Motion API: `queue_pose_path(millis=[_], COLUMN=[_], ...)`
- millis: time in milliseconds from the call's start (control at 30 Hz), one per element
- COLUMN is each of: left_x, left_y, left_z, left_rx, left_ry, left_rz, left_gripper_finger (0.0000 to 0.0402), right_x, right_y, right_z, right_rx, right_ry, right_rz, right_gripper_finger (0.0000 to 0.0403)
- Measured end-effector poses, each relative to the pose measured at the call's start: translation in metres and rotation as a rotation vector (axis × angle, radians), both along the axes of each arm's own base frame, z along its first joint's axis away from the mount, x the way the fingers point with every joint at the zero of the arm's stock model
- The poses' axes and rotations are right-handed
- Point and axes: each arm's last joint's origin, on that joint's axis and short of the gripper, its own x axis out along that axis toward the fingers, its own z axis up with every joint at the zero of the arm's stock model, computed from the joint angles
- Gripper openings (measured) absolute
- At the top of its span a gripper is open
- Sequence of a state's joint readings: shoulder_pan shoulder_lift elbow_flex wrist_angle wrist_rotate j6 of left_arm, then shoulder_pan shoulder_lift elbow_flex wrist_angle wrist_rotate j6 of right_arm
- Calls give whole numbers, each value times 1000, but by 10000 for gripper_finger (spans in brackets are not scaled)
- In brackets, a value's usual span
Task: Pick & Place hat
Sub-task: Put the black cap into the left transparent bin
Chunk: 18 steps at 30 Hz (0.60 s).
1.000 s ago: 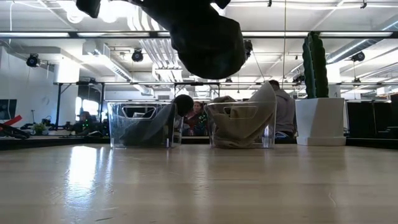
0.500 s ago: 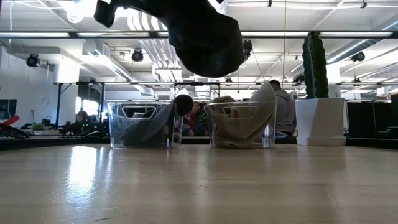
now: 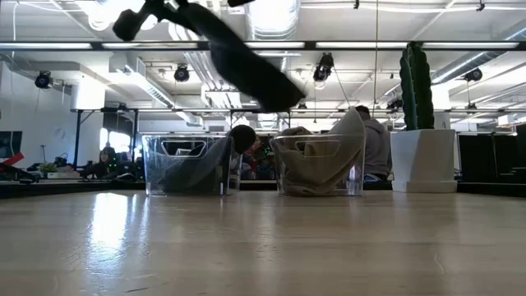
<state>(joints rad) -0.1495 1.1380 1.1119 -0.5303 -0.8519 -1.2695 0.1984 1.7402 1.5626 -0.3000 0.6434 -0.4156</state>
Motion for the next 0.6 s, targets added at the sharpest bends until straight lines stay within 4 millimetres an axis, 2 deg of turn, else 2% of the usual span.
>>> queue_pose_path(millis=[67,233,367,500,600], left_x=[-6,-32,-44,-35,-14], left_y=[4,18,25,32,38], left_z=[4,32,51,58,47], left_rx=[50,154,183,171,164], left_ry=[89,334,525,700,841], left_rz=[22,116,132,95,16], left_gripper_finger=[7,6,5,5,5], right_x=[-1,-4,-13,-27,-42], right_y=[0,1,-2,-10,-16], right_z=[2,0,8,17,27], right_rx=[21,64,118,254,407], right_ry=[-15,-14,-75,-162,-254], right_rz=[-11,-48,-160,-292,-379], right_gripper_finger=[112,151,170,177,175])
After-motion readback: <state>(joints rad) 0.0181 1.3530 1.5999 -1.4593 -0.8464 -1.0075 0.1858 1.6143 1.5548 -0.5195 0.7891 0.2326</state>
